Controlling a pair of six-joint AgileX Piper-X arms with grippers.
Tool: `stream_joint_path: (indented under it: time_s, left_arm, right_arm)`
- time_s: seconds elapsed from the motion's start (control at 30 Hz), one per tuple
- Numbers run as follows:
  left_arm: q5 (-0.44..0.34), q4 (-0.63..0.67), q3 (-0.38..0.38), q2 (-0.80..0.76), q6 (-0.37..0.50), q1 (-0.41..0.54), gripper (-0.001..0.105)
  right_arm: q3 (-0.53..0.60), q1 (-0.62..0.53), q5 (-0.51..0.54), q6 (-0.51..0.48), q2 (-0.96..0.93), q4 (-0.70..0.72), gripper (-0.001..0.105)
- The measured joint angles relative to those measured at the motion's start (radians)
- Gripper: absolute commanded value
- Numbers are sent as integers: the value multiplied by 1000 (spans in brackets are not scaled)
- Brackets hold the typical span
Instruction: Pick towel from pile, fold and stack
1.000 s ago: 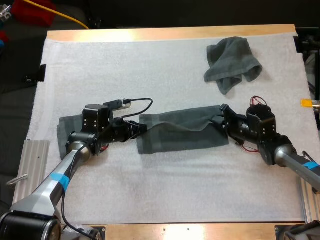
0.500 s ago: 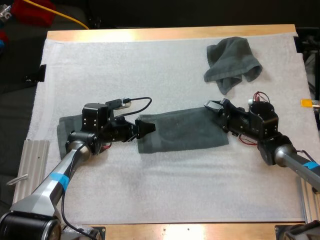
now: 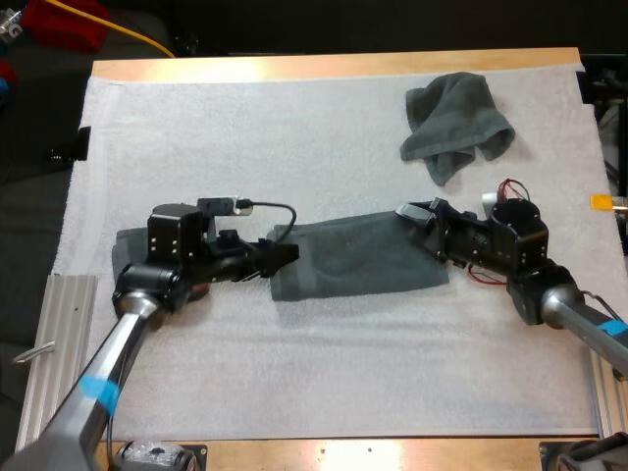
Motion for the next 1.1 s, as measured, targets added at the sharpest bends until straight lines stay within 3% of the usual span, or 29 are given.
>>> stream_joint_path:
  time_s: [0.37,0.7,1.1]
  left_arm:
    - [-82,187,0,-161,65,-7,65]
    - [-159,297,0,-291,65,-108,65]
    - [-197,350,0,-353,33,-164,65]
  right_arm:
    - [0,0,78,-285,-191,401,62]
    - [-9,0,122,-484,-321,634,62]
    - [-237,-1,227,-853,-327,1029,62]
